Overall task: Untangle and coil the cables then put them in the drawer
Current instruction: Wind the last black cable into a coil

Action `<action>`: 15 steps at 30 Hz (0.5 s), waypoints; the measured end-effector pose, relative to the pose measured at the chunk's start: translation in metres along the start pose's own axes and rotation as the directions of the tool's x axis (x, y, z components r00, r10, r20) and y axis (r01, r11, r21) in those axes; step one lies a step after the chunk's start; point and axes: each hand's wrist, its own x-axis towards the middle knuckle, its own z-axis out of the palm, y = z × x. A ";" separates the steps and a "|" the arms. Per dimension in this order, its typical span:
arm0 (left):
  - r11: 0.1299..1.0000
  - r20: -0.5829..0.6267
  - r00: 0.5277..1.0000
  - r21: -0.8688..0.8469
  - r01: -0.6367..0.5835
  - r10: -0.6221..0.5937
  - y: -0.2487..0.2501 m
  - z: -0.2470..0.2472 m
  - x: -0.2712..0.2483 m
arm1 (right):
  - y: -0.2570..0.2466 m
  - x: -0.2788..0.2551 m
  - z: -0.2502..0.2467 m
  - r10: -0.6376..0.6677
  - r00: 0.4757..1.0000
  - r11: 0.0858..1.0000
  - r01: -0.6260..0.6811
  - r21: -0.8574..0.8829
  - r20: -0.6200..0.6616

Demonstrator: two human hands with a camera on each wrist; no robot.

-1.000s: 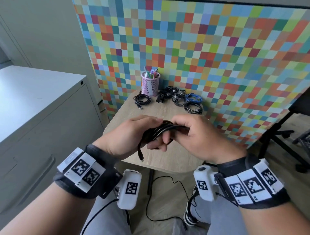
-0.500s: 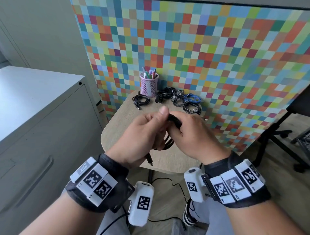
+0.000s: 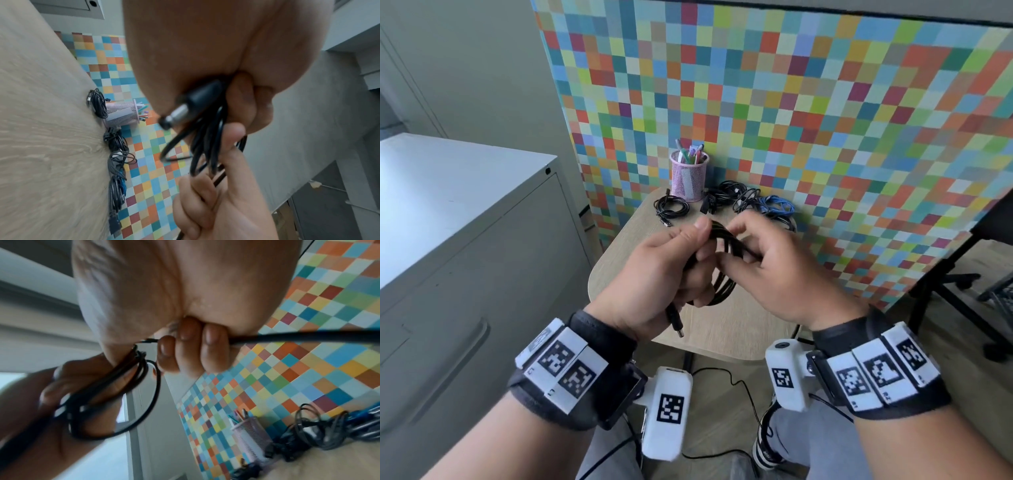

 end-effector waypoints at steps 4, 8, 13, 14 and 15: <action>0.994 -0.161 0.986 -0.088 -0.066 0.052 0.006 -0.010 0.003 | 0.008 -0.013 -0.002 -0.068 0.993 0.997 0.071 0.030 -0.099; 0.961 -0.266 0.956 -0.209 -0.181 0.122 0.019 -0.024 0.002 | 0.032 -0.020 -0.001 0.000 0.982 0.995 -0.018 -0.094 -0.188; 0.896 -0.385 0.892 -0.269 -0.354 0.237 0.030 -0.033 0.003 | 0.050 -0.025 0.008 0.212 0.973 0.896 -0.229 -0.380 -0.087; 0.903 -0.380 0.889 -0.237 -0.359 0.254 0.029 -0.034 0.005 | 0.046 -0.026 0.011 0.255 0.967 0.865 -0.239 -0.441 -0.024; 0.919 -0.363 0.893 -0.184 -0.348 0.266 0.027 -0.034 0.006 | 0.039 -0.026 0.015 0.297 0.954 0.830 -0.234 -0.507 0.046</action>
